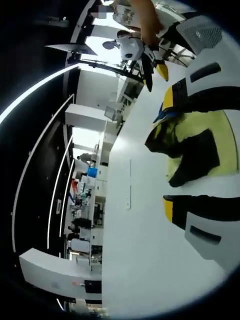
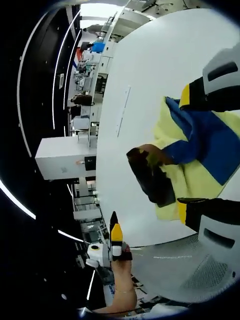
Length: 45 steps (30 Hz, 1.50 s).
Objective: Fold the garment on the visible template until the final outline fits inside the template.
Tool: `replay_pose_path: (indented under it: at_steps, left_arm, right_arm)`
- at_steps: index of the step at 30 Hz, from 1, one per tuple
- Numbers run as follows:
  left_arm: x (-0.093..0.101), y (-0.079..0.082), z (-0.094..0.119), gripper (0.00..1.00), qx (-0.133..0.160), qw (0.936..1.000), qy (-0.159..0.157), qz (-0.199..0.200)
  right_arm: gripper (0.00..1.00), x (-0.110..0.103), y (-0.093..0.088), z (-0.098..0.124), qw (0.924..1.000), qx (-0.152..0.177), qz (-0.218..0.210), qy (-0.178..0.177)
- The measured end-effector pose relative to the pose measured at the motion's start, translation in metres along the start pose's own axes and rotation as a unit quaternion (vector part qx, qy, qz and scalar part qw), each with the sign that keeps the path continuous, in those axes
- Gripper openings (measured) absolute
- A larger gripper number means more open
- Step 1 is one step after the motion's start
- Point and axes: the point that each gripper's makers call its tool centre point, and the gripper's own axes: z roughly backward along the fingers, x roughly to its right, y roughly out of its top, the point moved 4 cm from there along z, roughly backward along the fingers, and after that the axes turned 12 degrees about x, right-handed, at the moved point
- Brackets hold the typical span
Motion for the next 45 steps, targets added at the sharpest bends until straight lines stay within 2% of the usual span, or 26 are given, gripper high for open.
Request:
replay_pose_path:
  at_steps: [3,7,9,12,15,18,20,22,23,24,25,28,31,35,38,39,40,43,45]
  left_arm:
    - [0.001,-0.005,-0.010,0.61,-0.011,0.9999,-0.007,-0.004]
    - [0.001,-0.014,-0.020,0.55,-0.029,0.9993,-0.015,-0.016]
    - [0.003,-0.015,-0.025,0.55,-0.032,0.9992,-0.013,-0.018]
    - [0.007,-0.020,-0.033,0.57,-0.043,0.9978,-0.020,-0.046]
    - [0.014,-0.024,-0.044,0.55,-0.050,0.9976,-0.034,-0.032]
    - [0.018,-0.027,-0.052,0.53,-0.053,0.9975,-0.037,-0.029]
    - [0.019,-0.032,-0.058,0.50,-0.058,0.9972,-0.036,-0.029]
    - [0.022,-0.039,-0.063,0.45,-0.071,0.9961,-0.039,-0.035]
    - [0.023,-0.042,-0.066,0.40,-0.073,0.9958,-0.039,-0.040]
    - [0.023,-0.045,-0.068,0.34,-0.073,0.9958,-0.038,-0.040]
    - [0.023,-0.048,-0.071,0.32,-0.072,0.9955,-0.041,-0.046]
    - [0.023,-0.058,-0.076,0.35,-0.082,0.9949,-0.040,-0.044]
    - [0.021,-0.067,-0.079,0.32,-0.095,0.9930,-0.037,-0.059]
    - [0.018,-0.074,-0.083,0.29,-0.097,0.9942,-0.024,-0.039]
    - [0.017,-0.081,-0.085,0.23,-0.108,0.9933,-0.017,-0.037]
    - [0.015,-0.085,-0.085,0.20,-0.115,0.9930,-0.005,-0.025]
    - [0.016,-0.087,-0.086,0.18,-0.115,0.9932,-0.006,-0.018]
    - [0.019,-0.091,-0.087,0.11,-0.119,0.9927,-0.008,-0.016]
    - [0.021,-0.094,-0.089,0.10,-0.124,0.9922,-0.009,-0.007]
  right_arm:
    - [0.65,-0.001,0.001,-0.012,1.0000,0.008,0.001,0.003]
    - [0.62,-0.008,-0.002,-0.027,0.9998,0.001,0.012,0.016]
    - [0.60,-0.011,-0.006,-0.035,0.9994,-0.013,0.016,0.027]
    - [0.60,-0.014,-0.010,-0.045,0.9984,-0.027,0.035,0.034]
    - [0.56,-0.014,-0.012,-0.050,0.9966,-0.039,0.060,0.041]
    - [0.50,-0.012,-0.013,-0.057,0.9965,-0.037,0.066,0.033]
    - [0.42,-0.009,-0.016,-0.059,0.9963,-0.047,0.070,0.020]
    - [0.27,-0.007,-0.019,-0.059,0.9968,-0.057,0.055,0.011]
    - [0.24,-0.006,-0.019,-0.060,0.9975,-0.053,0.046,0.006]
    - [0.24,-0.008,-0.020,-0.060,0.9978,-0.049,0.045,0.010]
    - [0.28,-0.009,-0.021,-0.061,0.9979,-0.048,0.042,0.008]
    - [0.28,-0.013,-0.028,-0.065,0.9971,-0.054,0.052,0.011]
    - [0.27,-0.015,-0.040,-0.069,0.9958,-0.071,0.056,0.014]
    - [0.26,-0.014,-0.049,-0.074,0.9953,-0.080,0.053,0.011]
    - [0.23,-0.010,-0.056,-0.074,0.9897,-0.103,0.099,0.002]
    - [0.21,-0.009,-0.059,-0.074,0.9866,-0.112,0.119,-0.005]
    - [0.18,-0.008,-0.060,-0.075,0.9854,-0.110,0.129,-0.010]
    - [0.06,-0.008,-0.063,-0.072,0.9747,-0.126,0.184,-0.011]
    - [0.01,-0.008,-0.064,-0.071,0.9679,-0.129,0.215,-0.010]
